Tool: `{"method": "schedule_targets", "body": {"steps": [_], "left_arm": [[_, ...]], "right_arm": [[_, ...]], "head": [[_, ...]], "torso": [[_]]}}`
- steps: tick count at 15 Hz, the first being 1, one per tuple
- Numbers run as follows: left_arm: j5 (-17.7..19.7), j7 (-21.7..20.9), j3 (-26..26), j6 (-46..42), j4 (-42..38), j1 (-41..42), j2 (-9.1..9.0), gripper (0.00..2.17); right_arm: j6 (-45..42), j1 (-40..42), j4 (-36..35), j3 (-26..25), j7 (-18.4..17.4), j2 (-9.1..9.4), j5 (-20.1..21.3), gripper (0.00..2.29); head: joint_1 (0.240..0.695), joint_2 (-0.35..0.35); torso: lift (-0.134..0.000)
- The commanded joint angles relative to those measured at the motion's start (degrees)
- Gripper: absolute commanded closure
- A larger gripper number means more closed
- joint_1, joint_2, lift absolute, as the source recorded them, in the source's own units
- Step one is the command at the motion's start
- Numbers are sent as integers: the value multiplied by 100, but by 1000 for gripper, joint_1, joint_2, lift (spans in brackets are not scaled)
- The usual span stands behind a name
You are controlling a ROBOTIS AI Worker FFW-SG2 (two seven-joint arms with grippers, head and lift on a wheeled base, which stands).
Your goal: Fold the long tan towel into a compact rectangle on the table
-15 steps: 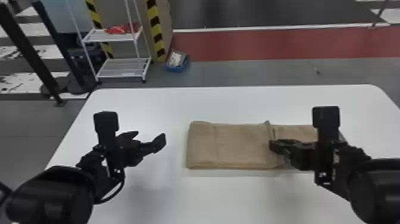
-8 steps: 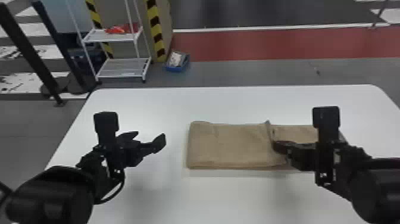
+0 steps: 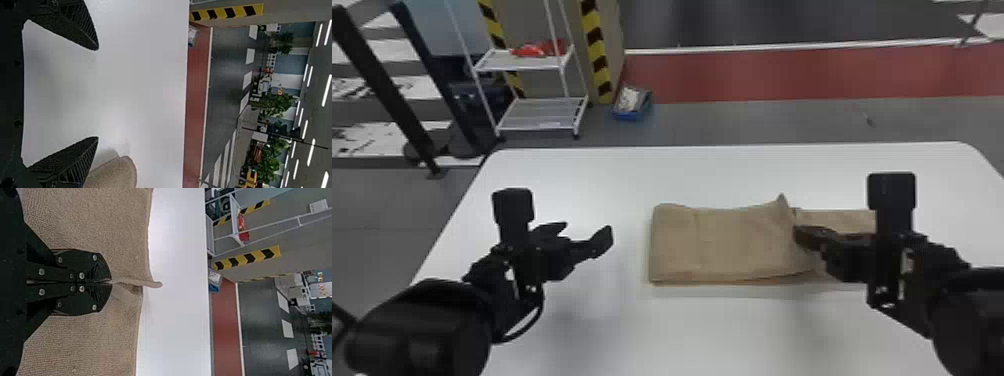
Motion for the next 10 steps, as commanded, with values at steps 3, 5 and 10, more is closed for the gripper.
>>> {"method": "schedule_targets", "body": {"steps": [3, 5, 10], "left_arm": [[17, 0, 23, 106, -43, 0, 7, 70], [35, 0, 23, 123, -43, 0, 7, 70], [9, 17, 23, 141, -43, -9, -10, 70]], "right_arm": [[-10, 18, -262, -16, -39, -110, 36, 1376], [-10, -9, -209, 81, -39, -215, 256, 1372], [-115, 26, -446, -218, -30, -330, -298, 1372]], "head": [[695, 96], [695, 93], [695, 87]], "torso": [[-128], [-128], [-128]]}}
